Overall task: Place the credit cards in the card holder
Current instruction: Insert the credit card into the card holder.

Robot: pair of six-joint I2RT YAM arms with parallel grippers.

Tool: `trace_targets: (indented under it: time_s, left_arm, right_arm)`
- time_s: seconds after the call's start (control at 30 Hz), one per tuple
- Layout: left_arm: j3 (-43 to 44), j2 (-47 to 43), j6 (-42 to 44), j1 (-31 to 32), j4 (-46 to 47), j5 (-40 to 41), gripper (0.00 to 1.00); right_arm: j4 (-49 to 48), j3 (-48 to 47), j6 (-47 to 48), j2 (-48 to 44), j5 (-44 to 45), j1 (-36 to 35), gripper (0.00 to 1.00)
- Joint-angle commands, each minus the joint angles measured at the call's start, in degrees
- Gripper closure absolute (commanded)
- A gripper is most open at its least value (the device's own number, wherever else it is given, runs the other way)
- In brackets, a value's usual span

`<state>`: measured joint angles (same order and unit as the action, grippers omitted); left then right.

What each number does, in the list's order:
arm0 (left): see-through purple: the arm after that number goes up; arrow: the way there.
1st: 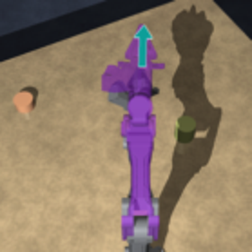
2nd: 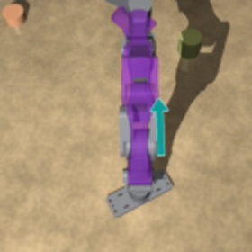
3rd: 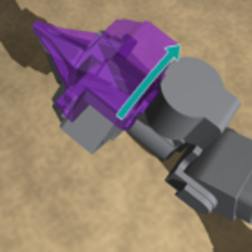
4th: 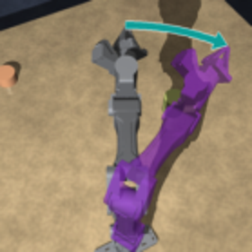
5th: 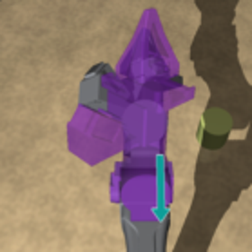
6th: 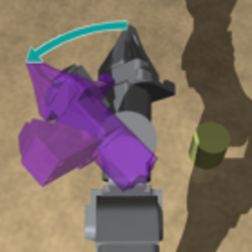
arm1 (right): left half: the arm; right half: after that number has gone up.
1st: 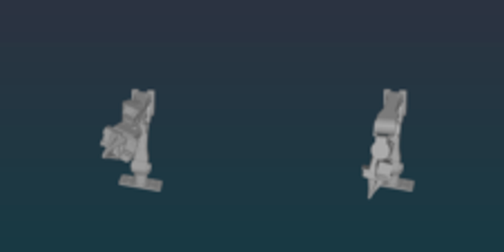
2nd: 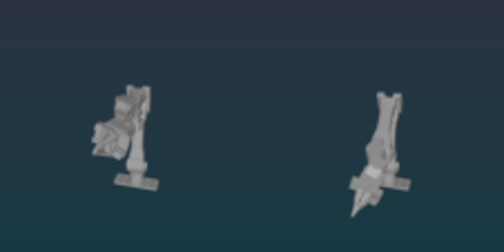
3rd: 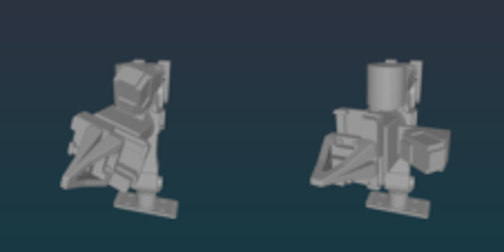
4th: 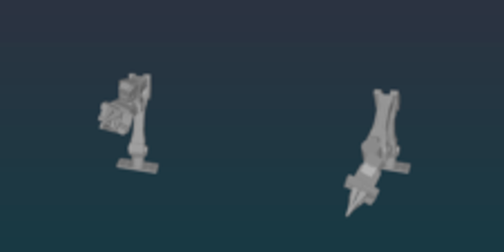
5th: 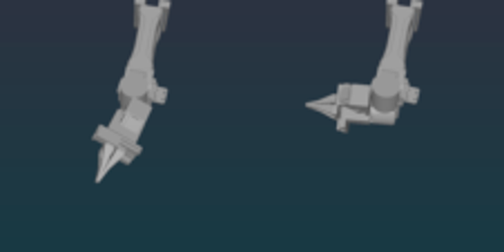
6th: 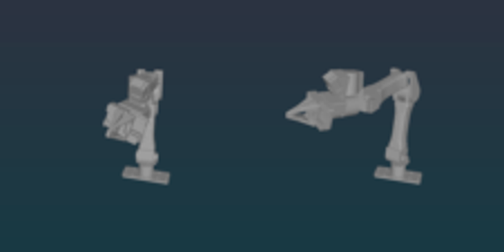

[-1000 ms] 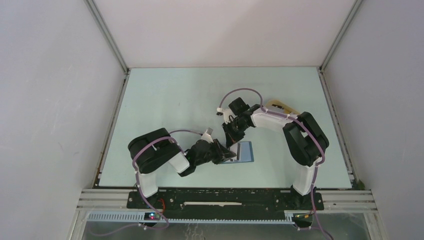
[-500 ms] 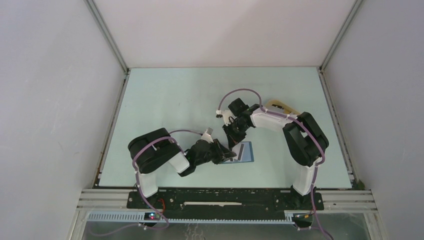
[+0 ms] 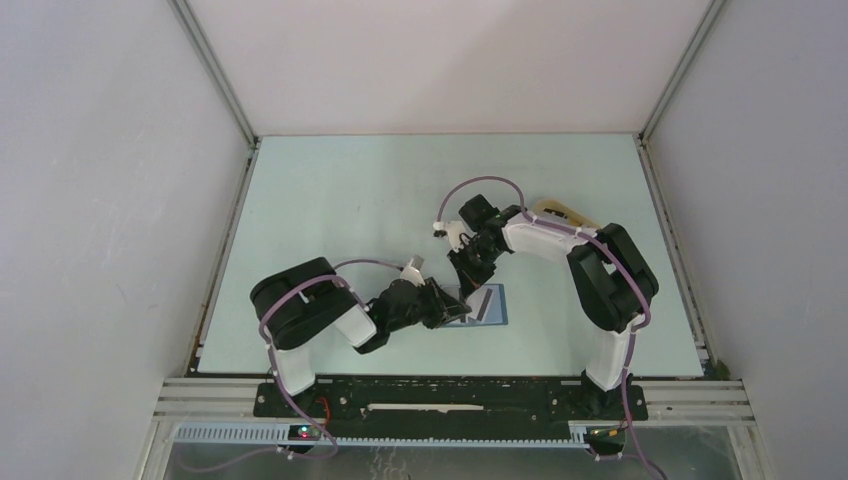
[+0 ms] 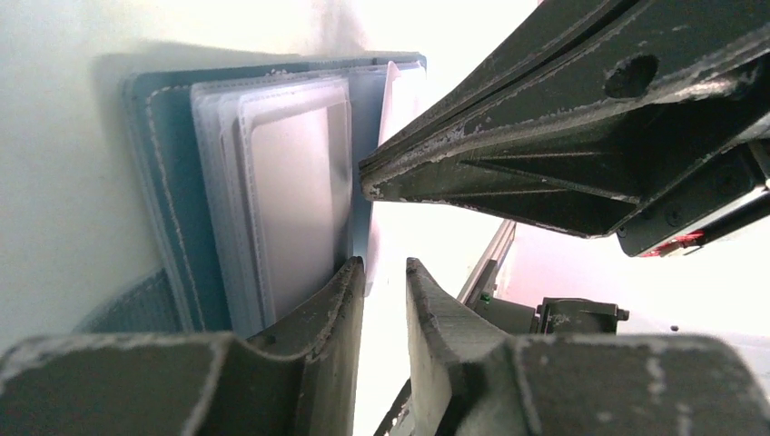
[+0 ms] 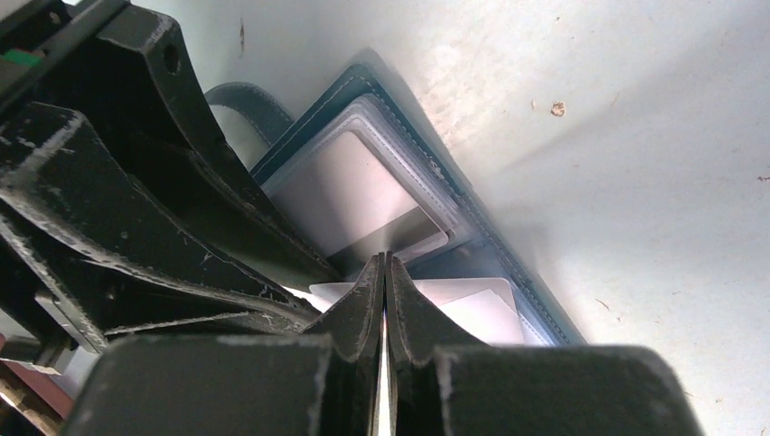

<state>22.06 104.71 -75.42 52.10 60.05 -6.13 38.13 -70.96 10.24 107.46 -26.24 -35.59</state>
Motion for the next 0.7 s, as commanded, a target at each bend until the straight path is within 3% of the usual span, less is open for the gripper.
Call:
trace_targets:
  time_s: [0.0,0.67]
  left_arm:
    - [-2.16,-2.42,2.79,-0.50,-3.67,1.78,0.71]
    - [-6.24,-9.86,6.88,-1.64,-7.29,4.19,0.74]
  right_arm:
    - [2.95,-2.17,2.67,0.59,-0.70,0.62,0.93]
    - [7.89,-3.05,8.59,2.27,-2.34,0.36,0.92]
